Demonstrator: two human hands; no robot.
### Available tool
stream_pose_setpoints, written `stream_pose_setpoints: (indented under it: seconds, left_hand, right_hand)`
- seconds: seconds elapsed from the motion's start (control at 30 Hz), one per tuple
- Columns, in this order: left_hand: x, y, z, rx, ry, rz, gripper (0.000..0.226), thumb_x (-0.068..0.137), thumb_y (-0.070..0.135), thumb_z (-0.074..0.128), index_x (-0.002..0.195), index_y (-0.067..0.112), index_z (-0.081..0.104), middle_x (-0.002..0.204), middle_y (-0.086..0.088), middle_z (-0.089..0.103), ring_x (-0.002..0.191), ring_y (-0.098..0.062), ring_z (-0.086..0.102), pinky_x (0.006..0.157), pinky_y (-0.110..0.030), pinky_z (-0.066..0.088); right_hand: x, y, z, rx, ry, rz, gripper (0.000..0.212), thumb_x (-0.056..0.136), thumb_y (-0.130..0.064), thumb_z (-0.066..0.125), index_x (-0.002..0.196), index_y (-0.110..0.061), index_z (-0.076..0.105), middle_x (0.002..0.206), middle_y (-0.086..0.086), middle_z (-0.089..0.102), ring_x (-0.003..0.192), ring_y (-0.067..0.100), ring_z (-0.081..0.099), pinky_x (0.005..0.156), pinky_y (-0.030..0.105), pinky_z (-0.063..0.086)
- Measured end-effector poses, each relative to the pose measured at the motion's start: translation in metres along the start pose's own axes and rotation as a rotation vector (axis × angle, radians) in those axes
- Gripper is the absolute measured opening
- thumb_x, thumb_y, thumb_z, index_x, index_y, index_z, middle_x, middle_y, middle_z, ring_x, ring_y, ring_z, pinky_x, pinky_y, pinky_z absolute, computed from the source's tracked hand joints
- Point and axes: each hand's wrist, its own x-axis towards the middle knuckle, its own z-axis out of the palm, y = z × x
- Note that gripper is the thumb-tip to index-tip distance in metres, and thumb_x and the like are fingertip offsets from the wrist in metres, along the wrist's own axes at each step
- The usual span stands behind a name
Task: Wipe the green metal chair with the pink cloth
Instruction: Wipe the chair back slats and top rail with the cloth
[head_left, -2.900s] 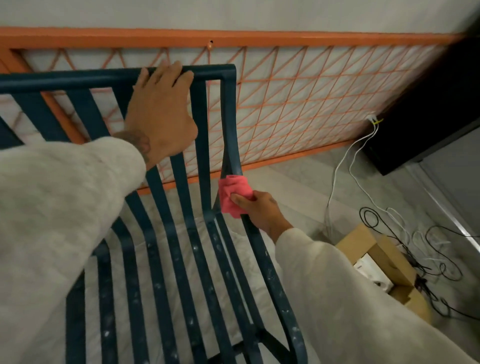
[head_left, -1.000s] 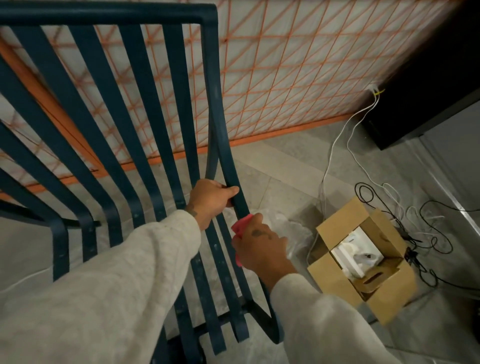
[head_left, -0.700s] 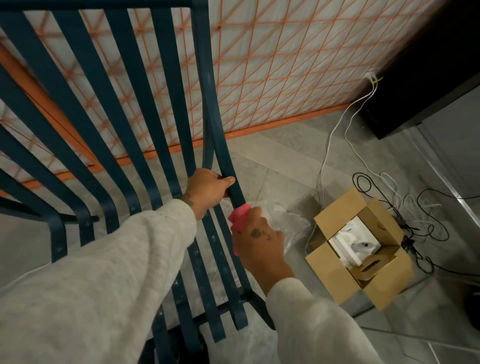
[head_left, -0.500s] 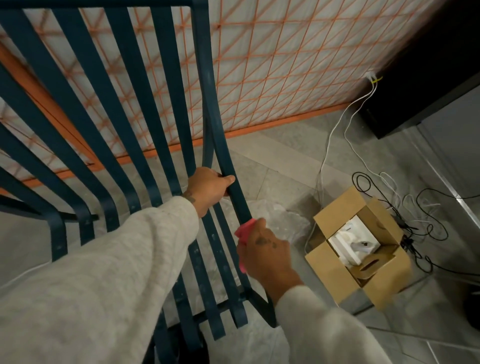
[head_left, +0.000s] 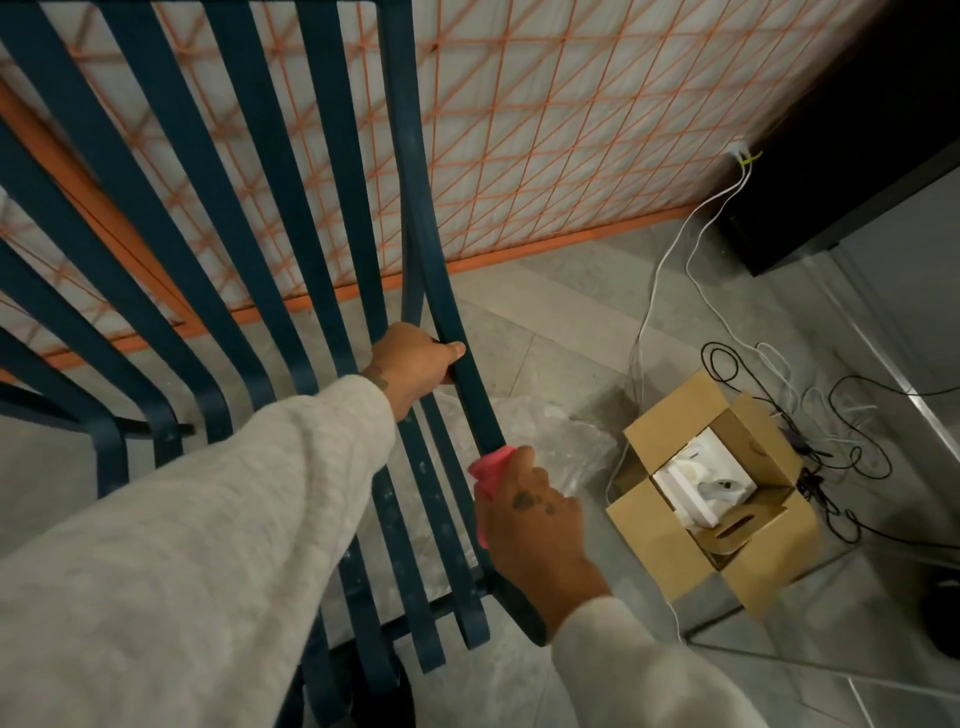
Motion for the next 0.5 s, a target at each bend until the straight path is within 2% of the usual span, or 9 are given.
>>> stream_pose_setpoints:
  seconds: [0.1,0.17,0.23,0.3,0.5]
  left_hand:
    - [0.002,-0.002,0.001,0.045,0.020,-0.007,0.029,0.086,0.029,0.070,0.103,0.006,0.064,0.097,-0.007,0.072,0.085,-0.022,0.072,0.087,-0.040,0.057]
    - [0.002,-0.003,0.003,0.081,0.060,0.013,0.029,0.086,0.032,0.070,0.102,0.008,0.066,0.096,-0.006,0.072,0.086,-0.022,0.071,0.086,-0.041,0.057]
    - [0.002,-0.002,0.004,0.110,0.094,0.027,0.030,0.084,0.034,0.072,0.100,0.009,0.067,0.094,-0.007,0.072,0.087,-0.024,0.070,0.086,-0.042,0.056]
    - [0.001,0.000,0.004,0.116,0.088,0.028,0.030,0.084,0.033,0.071,0.100,0.008,0.067,0.095,-0.007,0.071,0.088,-0.025,0.070,0.085,-0.042,0.057]
    - [0.005,-0.002,0.000,0.085,0.024,0.011,0.031,0.082,0.031,0.074,0.098,0.005,0.067,0.096,-0.009,0.072,0.089,-0.028,0.070,0.087,-0.043,0.057]
  right_hand:
    - [0.036,-0.029,-0.017,0.084,-0.004,0.053,0.067,0.095,-0.036,0.059,0.145,-0.015,0.020,0.130,0.008,0.058,0.115,0.031,0.059,0.107,0.054,0.038]
    - [0.063,-0.049,-0.032,0.244,0.018,0.105,0.045,0.092,-0.032,0.062,0.125,-0.020,0.034,0.119,0.007,0.061,0.109,0.031,0.061,0.102,0.052,0.043]
    - [0.074,-0.058,-0.036,0.391,0.044,0.111,0.038,0.089,-0.025,0.065,0.110,-0.024,0.034,0.112,0.007,0.063,0.102,0.031,0.062,0.094,0.049,0.050]
    - [0.065,-0.049,-0.033,0.471,0.044,0.073,0.040,0.088,-0.024,0.065,0.110,-0.027,0.032,0.110,0.006,0.063,0.097,0.029,0.064,0.090,0.049,0.053]
    - [0.001,0.001,-0.004,0.416,-0.056,0.076,0.044,0.097,-0.031,0.057,0.128,-0.030,0.025,0.106,-0.003,0.054,0.097,0.020,0.060,0.101,0.051,0.046]
